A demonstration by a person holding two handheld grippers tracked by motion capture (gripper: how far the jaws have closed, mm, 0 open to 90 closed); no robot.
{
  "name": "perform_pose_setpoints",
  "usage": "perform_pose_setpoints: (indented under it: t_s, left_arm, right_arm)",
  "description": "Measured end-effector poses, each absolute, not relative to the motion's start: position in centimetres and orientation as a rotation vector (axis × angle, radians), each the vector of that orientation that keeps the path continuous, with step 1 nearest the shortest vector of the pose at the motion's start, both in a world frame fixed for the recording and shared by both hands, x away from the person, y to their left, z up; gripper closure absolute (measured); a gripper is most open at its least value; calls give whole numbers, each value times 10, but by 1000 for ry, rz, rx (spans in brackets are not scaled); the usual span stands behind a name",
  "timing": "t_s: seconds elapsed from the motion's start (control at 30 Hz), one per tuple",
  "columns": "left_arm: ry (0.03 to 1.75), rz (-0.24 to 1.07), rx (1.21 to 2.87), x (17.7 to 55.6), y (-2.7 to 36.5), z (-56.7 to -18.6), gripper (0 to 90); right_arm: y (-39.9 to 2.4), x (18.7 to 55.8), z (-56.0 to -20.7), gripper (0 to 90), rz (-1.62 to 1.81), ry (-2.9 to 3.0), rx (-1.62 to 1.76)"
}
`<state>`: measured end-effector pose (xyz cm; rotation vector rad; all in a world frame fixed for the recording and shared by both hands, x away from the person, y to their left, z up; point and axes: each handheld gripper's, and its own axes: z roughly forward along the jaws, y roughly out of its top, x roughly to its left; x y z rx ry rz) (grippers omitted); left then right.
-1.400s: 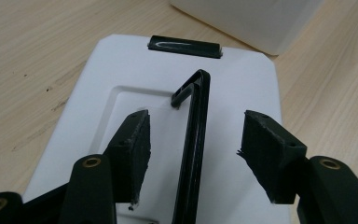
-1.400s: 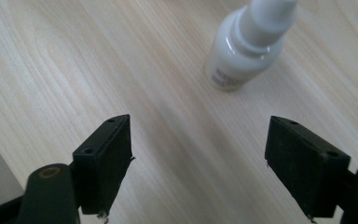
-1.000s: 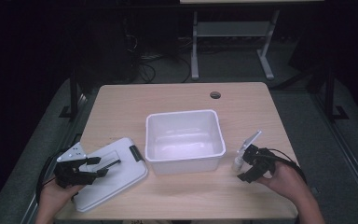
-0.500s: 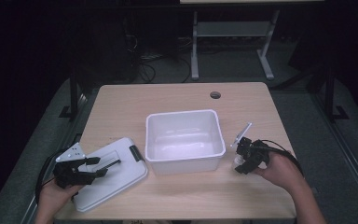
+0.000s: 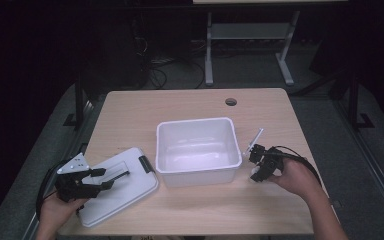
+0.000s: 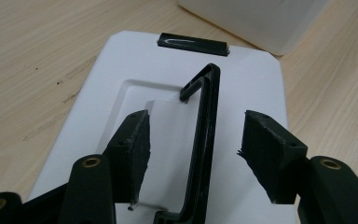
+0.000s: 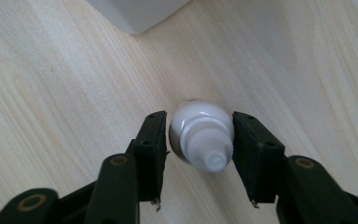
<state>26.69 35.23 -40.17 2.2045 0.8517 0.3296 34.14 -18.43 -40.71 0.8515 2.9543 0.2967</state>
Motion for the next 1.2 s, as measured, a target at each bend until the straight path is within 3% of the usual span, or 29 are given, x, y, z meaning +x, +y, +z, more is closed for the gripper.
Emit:
perform_pose_setpoints:
  t_s: [1.2]
  left_arm:
    - [842, 318, 2210, 267, 351, -402, 409]
  right_arm:
    - [-190, 313, -377, 595, 278, 2963, 851]
